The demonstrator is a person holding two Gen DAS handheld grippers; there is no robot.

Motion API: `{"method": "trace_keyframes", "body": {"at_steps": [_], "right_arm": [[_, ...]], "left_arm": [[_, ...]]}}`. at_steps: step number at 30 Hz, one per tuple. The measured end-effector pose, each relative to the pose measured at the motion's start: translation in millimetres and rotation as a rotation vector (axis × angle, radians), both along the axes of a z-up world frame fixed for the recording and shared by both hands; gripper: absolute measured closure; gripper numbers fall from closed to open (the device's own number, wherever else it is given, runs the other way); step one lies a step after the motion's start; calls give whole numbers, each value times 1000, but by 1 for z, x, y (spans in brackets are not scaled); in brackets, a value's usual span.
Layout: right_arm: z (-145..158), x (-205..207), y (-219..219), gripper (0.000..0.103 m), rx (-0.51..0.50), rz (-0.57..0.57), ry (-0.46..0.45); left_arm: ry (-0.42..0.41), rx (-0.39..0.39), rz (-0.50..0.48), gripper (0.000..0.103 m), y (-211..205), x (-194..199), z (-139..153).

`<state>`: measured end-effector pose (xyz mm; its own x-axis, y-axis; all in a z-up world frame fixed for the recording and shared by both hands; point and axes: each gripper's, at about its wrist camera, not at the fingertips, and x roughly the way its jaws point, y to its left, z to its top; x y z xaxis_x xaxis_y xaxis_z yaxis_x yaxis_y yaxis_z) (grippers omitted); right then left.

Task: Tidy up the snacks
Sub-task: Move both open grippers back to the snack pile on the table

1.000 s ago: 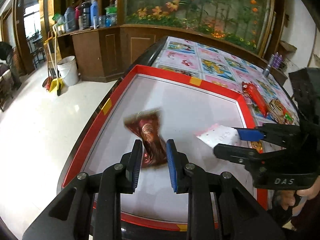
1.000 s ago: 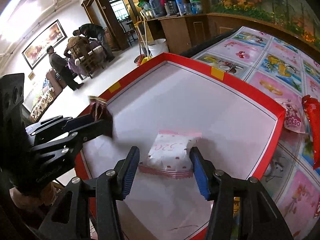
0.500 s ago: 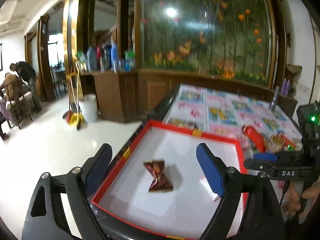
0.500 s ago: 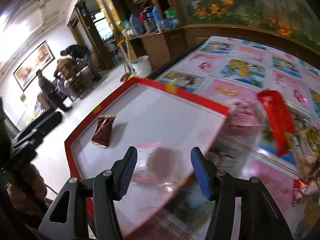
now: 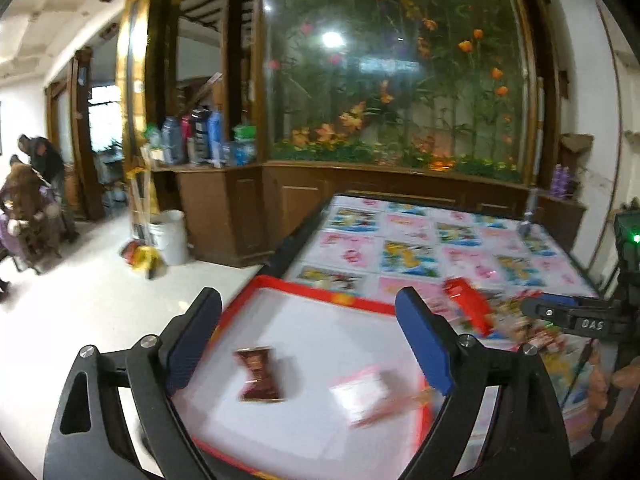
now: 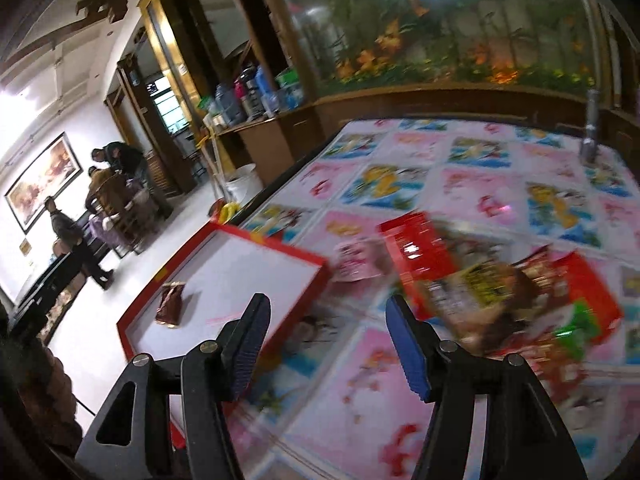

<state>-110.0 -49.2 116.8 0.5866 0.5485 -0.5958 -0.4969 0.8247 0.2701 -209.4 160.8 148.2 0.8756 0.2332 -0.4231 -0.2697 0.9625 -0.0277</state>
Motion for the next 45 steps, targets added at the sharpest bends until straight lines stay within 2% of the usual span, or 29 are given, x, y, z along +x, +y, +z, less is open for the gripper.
{"method": "trace_keyframes", "body": {"at_steps": [4, 11, 13, 17, 19, 21, 24, 28, 36, 41, 45], "right_arm": [[20, 3, -40, 32, 22, -80, -53], [32, 7, -97, 31, -6, -165, -98], [31, 9, -112, 31, -17, -183, -106], [26, 14, -150, 31, -24, -254, -98], [20, 16, -172, 30, -27, -279, -78], [7, 17, -190, 30, -46, -289, -66], [-16, 18, -204, 30, -74, -286, -26], [-36, 22, -211, 30, -49, -257, 17], [-59, 36, -189, 30, -28, -183, 61], [-68, 41, -161, 30, -93, -107, 80], [-80, 42, -136, 32, -188, -55, 101]], "left_arm": [[24, -89, -86, 13, -29, 18, 9], [80, -48, -233, 13, -90, 42, 10], [109, -45, -244, 13, -95, 51, 10], [169, 19, -196, 13, -93, 75, 8], [175, 2, -194, 13, -92, 82, 2], [199, -10, -207, 13, -97, 93, -11], [287, 32, -244, 13, -117, 110, -39], [391, 33, -336, 13, -151, 128, -71], [426, 154, -468, 14, -208, 148, -89], [452, 181, -518, 14, -226, 159, -102], [456, 254, -493, 13, -225, 159, -107]]}}
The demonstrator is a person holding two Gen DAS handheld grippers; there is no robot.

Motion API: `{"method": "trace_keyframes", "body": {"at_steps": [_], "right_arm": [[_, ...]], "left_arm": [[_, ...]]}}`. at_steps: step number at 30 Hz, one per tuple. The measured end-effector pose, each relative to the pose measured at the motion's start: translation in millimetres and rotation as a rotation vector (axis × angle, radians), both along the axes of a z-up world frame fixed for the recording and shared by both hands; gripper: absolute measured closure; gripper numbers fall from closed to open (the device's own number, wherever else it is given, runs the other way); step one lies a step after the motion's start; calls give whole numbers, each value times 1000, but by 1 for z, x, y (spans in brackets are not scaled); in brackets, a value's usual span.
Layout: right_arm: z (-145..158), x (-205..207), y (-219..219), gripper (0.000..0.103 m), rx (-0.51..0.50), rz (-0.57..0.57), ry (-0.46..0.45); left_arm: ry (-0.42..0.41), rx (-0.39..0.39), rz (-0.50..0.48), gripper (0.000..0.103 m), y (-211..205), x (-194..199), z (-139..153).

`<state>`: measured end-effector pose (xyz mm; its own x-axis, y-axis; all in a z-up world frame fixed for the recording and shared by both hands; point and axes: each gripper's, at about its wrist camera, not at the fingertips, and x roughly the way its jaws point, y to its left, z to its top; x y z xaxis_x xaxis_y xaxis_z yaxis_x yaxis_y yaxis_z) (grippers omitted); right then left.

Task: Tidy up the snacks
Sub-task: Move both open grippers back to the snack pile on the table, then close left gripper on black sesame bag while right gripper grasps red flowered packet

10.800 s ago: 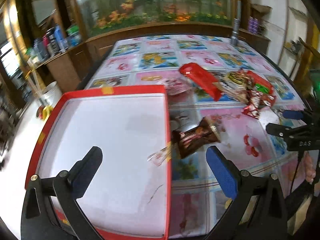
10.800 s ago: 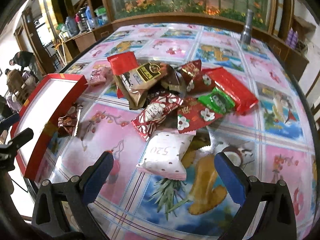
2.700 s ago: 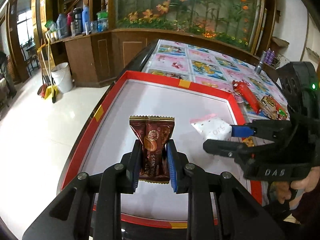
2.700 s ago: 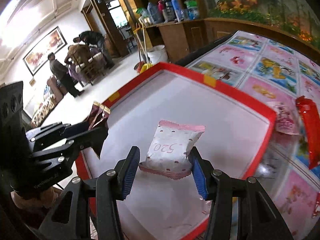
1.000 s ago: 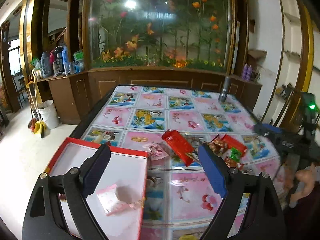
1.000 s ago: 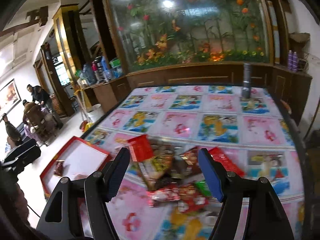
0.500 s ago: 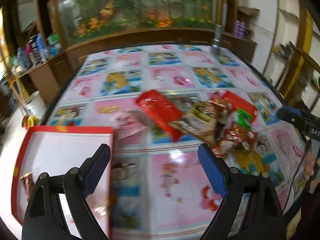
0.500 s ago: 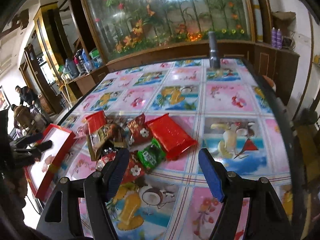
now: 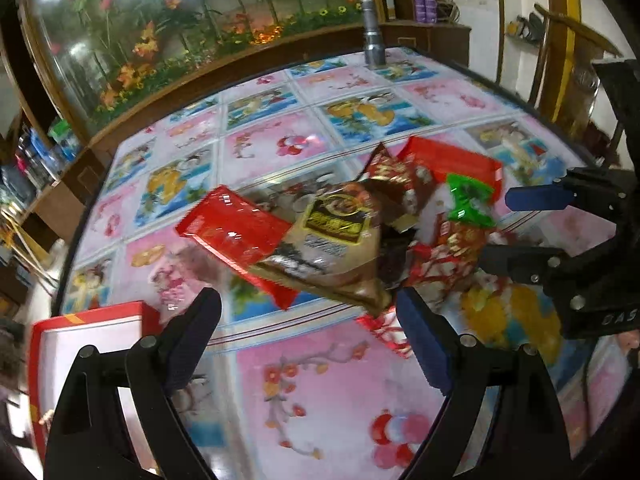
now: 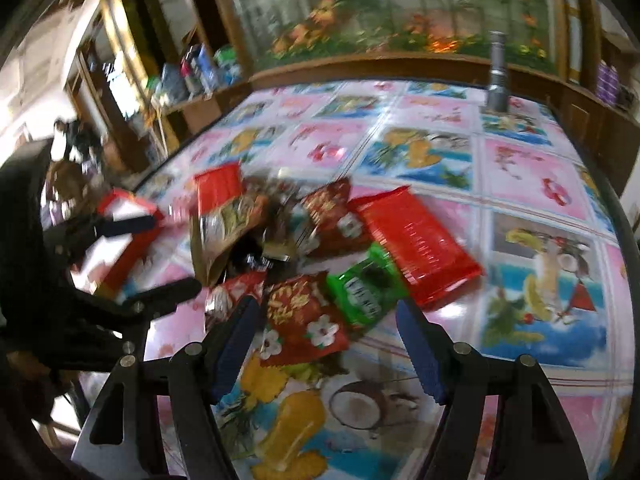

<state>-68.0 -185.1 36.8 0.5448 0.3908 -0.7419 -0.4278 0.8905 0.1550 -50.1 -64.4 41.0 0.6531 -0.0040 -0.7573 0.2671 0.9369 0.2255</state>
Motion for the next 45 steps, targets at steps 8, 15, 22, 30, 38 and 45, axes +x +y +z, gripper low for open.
{"method": "trace_keyframes", "body": {"at_steps": [8, 15, 22, 30, 38, 45], "right_arm": [[-17, 13, 32, 51, -113, 21, 37], [-17, 22, 21, 55, -58, -1, 32], [-15, 25, 10, 56, -9, -19, 52], [-14, 30, 1, 56, 34, -49, 79], [-14, 30, -1, 56, 42, -53, 78], [-15, 28, 2, 56, 25, -52, 64]], "left_arm": [[-2, 9, -48, 13, 21, 11, 16], [23, -44, -104, 13, 11, 33, 30], [138, -77, -131, 14, -18, 56, 3], [162, -104, -129, 26, -19, 72, -13], [162, -153, -144, 47, -20, 74, -19], [124, -184, -119, 53, -15, 66, -16]]}}
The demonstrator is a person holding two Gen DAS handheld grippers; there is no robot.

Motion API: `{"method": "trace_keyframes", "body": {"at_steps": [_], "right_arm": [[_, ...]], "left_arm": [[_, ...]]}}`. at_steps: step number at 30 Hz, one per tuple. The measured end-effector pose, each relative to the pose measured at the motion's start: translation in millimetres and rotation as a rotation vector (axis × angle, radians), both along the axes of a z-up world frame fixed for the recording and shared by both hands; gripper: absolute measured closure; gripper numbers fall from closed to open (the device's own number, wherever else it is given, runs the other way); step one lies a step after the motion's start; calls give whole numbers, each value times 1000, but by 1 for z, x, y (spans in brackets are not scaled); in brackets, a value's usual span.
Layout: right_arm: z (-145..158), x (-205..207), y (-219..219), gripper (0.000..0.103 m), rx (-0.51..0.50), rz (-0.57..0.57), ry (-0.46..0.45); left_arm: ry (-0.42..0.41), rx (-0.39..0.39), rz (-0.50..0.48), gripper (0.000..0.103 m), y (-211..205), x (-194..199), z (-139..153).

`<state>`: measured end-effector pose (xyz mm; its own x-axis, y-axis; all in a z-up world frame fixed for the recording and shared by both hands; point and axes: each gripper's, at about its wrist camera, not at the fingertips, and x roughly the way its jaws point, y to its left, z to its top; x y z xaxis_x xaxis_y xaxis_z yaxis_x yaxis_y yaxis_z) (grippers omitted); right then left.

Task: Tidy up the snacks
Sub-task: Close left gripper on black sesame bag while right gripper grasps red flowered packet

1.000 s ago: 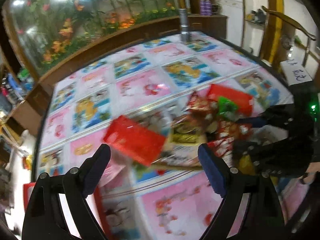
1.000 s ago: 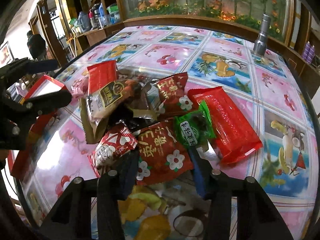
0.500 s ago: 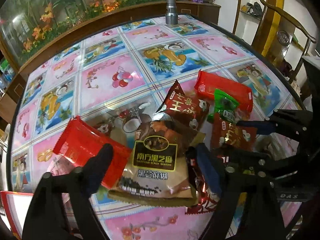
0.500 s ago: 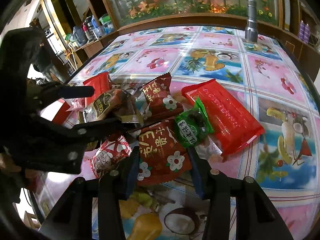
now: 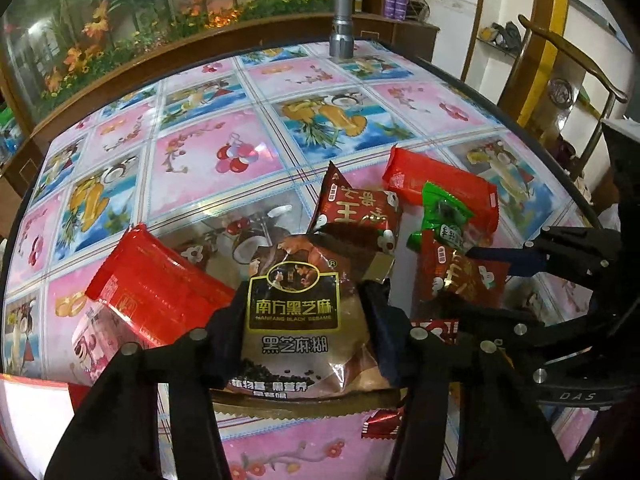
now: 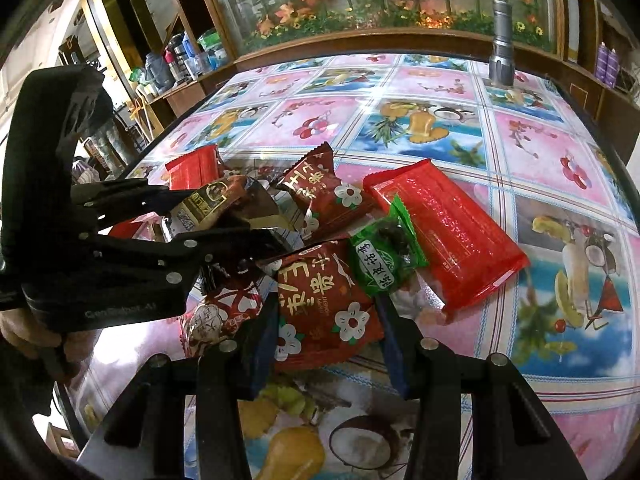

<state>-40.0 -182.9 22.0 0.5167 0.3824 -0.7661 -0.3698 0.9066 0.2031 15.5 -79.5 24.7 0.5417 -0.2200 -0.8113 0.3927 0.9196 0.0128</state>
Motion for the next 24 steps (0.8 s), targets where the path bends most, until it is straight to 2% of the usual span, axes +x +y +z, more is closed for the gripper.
{"method": "trace_keyframes", "body": {"at_steps": [7, 11, 24], "right_arm": [[0, -2, 2, 56, 13, 10, -5], [0, -4, 4, 56, 15, 22, -6], [-2, -15, 1, 56, 183, 18, 69]], "left_arm": [[-41, -19, 24, 56, 13, -21, 11], [-37, -37, 37, 56, 25, -37, 12], [-29, -101, 109, 56, 70, -97, 12]]}}
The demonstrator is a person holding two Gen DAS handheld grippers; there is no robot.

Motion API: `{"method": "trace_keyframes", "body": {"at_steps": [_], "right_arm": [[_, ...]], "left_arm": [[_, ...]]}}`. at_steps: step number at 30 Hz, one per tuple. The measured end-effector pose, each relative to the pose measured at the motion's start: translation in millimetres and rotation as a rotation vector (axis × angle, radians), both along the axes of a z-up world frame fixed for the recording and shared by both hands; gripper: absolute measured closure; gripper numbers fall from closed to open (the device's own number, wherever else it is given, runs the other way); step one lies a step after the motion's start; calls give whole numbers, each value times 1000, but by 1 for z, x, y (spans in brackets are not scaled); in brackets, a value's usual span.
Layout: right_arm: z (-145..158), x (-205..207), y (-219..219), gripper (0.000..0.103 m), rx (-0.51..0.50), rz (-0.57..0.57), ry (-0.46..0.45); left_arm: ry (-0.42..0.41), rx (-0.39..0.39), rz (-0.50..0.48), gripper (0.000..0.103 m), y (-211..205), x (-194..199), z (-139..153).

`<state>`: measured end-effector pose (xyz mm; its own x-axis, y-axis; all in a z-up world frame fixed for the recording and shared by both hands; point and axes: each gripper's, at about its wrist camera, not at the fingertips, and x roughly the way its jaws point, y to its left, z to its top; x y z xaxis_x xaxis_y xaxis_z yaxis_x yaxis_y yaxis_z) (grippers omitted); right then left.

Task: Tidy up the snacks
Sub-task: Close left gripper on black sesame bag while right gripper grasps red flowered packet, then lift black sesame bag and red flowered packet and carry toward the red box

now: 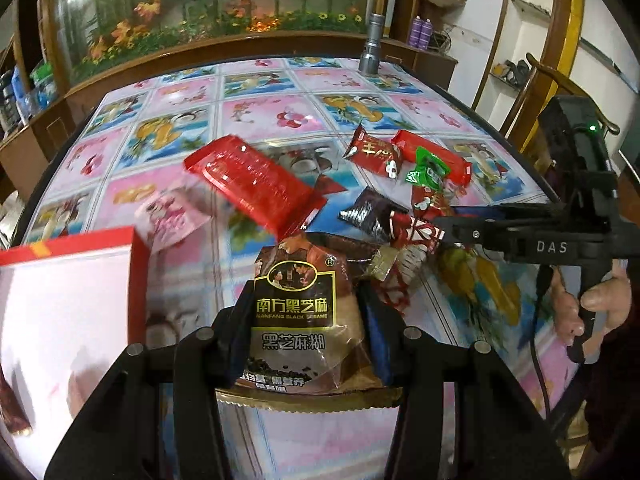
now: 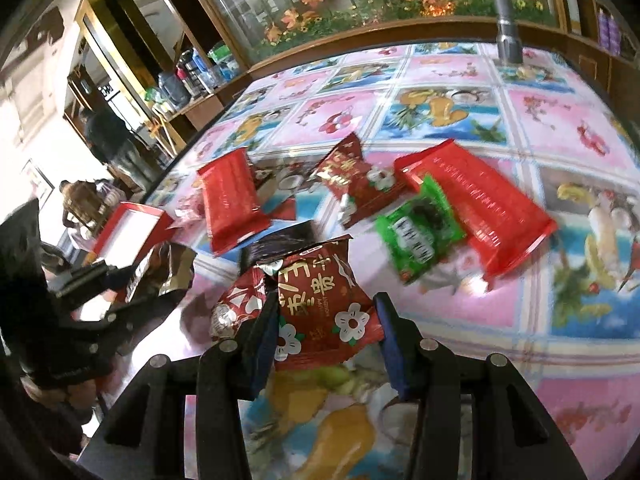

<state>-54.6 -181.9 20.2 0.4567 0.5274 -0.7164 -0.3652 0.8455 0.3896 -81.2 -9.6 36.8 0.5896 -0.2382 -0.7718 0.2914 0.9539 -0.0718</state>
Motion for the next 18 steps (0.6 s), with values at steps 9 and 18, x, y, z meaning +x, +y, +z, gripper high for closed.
{"method": "trace_keyframes", "body": {"at_steps": [9, 18], "right_arm": [[2, -14, 5, 56, 168, 26, 28], [0, -22, 14, 57, 293, 42, 53]], "left_arm": [[-22, -42, 21, 56, 16, -31, 7], [-42, -67, 62, 56, 35, -54, 15]]}}
